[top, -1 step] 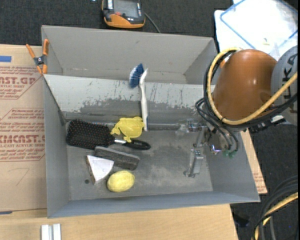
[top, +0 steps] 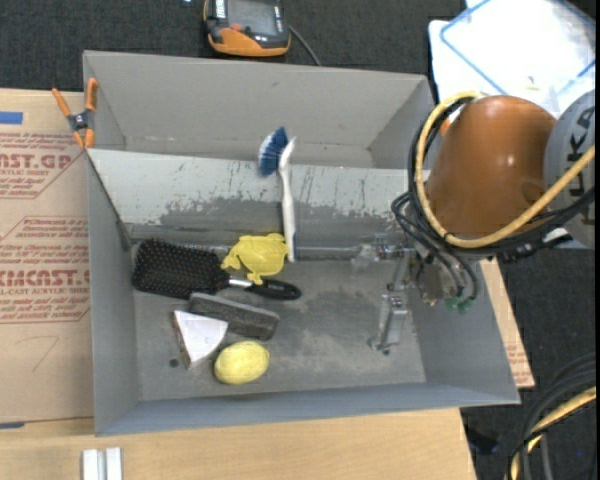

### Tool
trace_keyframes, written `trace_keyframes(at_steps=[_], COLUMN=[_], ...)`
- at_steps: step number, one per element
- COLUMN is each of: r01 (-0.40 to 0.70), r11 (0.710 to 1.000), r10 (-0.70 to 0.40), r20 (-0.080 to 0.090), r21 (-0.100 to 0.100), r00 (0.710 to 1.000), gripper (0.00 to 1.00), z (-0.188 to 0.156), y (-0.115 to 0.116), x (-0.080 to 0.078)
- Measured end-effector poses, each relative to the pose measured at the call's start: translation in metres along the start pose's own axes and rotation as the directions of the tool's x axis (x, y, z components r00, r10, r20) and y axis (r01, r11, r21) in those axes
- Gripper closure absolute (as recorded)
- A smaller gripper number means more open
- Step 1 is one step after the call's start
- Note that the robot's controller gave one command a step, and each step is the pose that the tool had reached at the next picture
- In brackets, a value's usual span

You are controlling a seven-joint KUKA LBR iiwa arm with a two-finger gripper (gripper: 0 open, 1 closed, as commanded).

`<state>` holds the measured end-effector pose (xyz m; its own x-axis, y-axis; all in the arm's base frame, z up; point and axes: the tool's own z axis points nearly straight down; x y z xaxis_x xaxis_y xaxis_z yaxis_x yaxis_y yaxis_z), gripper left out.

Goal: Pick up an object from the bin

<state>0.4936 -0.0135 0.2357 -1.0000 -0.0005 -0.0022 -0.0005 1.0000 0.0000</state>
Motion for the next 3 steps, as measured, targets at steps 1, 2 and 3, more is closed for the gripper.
trace_keyframes(at_steps=[1,2,3], r01=[-0.014,0.209,0.054], r11=[1.000,0.978,0.999], r10=[0.014,-0.209,-0.054], r20=[0.004,0.012,0.000], r21=[-0.003,0.003,-0.003], r00=[1.000,0.978,0.999], gripper=[0.00,0.00,0.00], z=[0.113,0.074,0.129], y=[0.151,0.154,0.128], x=[-0.052,-0.063,-0.054])
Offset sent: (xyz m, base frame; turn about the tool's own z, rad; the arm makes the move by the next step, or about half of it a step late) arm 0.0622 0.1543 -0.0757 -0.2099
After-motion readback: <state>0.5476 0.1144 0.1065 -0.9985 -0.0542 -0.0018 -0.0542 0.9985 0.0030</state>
